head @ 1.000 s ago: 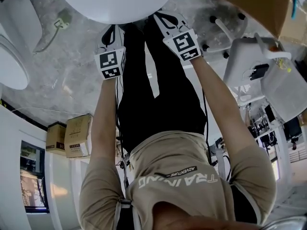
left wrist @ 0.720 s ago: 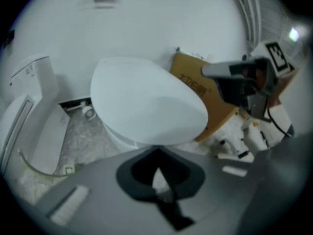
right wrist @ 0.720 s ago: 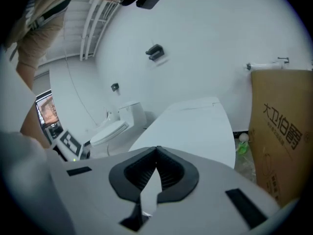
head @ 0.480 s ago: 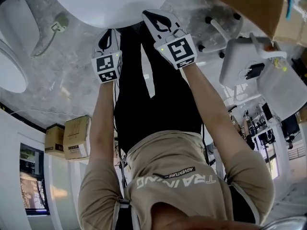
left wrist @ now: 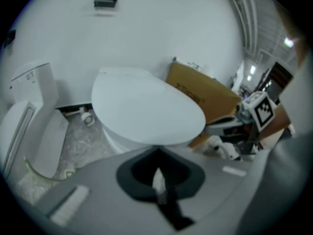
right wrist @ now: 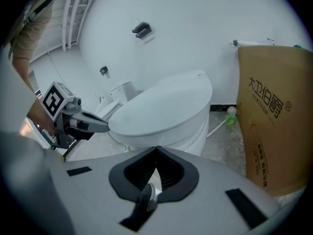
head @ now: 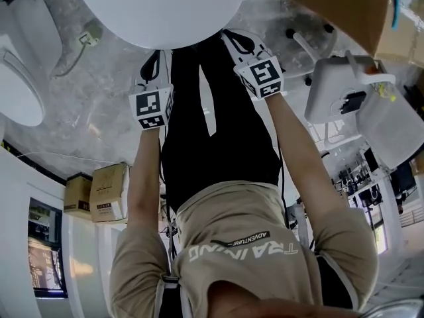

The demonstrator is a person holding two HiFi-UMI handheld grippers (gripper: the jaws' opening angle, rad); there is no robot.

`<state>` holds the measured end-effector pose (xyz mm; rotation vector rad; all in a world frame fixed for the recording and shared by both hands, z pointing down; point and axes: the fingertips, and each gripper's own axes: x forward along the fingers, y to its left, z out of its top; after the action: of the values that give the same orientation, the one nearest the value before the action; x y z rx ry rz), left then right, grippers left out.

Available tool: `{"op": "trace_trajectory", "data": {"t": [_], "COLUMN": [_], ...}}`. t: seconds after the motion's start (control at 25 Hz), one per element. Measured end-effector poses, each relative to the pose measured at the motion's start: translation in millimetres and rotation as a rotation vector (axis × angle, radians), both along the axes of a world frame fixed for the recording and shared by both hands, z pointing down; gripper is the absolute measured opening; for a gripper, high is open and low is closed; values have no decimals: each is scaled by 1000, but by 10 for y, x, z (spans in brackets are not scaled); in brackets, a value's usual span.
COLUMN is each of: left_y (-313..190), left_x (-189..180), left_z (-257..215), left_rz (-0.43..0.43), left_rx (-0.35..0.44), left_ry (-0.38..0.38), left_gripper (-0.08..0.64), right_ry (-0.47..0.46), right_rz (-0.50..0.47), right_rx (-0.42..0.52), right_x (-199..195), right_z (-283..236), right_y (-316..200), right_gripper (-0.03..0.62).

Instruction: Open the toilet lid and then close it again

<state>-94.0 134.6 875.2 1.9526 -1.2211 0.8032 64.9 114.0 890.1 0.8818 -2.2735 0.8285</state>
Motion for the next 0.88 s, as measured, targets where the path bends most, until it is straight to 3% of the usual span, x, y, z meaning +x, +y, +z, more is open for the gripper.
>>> {"op": "trace_trajectory", "data": {"t": [0.16,0.88], "left_y": [-48,-357], "left_x": [-3,-88], "left_z": [-160,-1318], "left_rz": [6,76], "left_rx": [5,62], "left_ry": [14,96], "left_gripper": [5,5], "right_ry": [-17,49], "right_rz": [6,34], "right_rx": [46,63], "right_x": [-114,-204], "right_z": [-214,-1421], "right_y": [-185,-481], "right_gripper": [14,14]}}
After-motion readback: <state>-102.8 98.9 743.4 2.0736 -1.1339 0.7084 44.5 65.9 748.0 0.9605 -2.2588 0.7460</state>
